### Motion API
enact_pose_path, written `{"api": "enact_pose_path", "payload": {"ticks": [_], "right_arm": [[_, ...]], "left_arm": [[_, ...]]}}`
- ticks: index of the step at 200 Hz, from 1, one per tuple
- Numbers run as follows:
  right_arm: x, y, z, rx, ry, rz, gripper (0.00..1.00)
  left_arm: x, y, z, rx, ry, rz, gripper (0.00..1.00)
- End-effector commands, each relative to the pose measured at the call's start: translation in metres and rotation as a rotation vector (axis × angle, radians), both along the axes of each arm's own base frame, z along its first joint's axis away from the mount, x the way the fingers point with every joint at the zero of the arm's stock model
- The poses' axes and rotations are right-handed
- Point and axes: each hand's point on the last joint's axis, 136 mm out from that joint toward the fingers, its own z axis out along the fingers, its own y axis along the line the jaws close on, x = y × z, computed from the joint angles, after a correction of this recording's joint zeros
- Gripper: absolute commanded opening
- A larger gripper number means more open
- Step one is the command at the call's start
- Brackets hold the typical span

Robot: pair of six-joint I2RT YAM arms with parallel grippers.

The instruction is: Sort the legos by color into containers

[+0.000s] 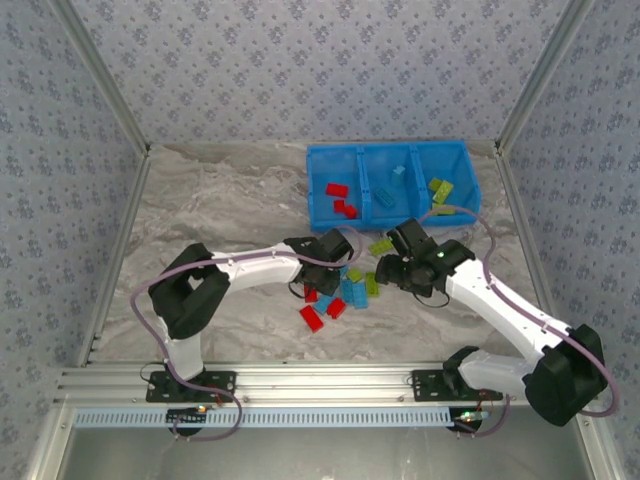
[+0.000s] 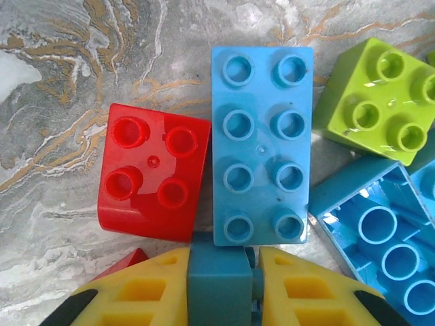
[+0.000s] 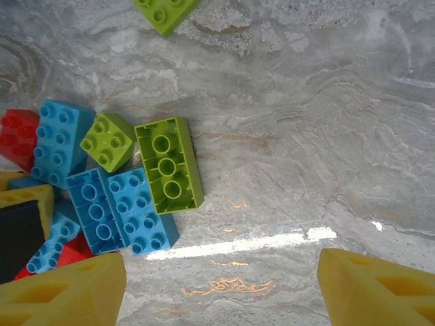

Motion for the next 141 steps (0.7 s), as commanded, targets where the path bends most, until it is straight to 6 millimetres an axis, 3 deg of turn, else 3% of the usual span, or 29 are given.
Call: {"api": "enact_pose_path", "payload": {"ticks": [1, 40, 71, 95, 119, 141], "right_arm": [[-0.002, -0.002, 0.019, 0.055, -0.059, -0.030, 0.77], [0.002, 0.001, 0.071, 0.198, -0.276, -0.015, 0.82], [-0.002, -0.013, 0.101, 0.236, -0.432, -0.038, 0.87], [-0.007, -0.024, 0.104, 0.214, -0.445, -0.065, 0.89], [-0.011, -0.027, 0.101, 0.204, -0.425, -0.071, 0.89], [-0.016, -0.032, 0.103, 0.188, -0.414, -0.076, 0.89]], "left_arm": [[0.001, -0.015, 0.052, -0.117, -0.047, -0.011, 0.21], [0.014, -0.049, 0.131, -0.323, -0.157, -0.053, 0.19], [0.053, -0.087, 0.172, -0.397, -0.318, -0.080, 0.16], [0.099, -0.123, 0.186, -0.361, -0.477, -0.119, 0.16], [0.151, -0.155, 0.188, -0.361, -0.551, -0.109, 0.16], [0.193, -0.172, 0.172, -0.328, -0.558, -0.086, 0.17]]}}
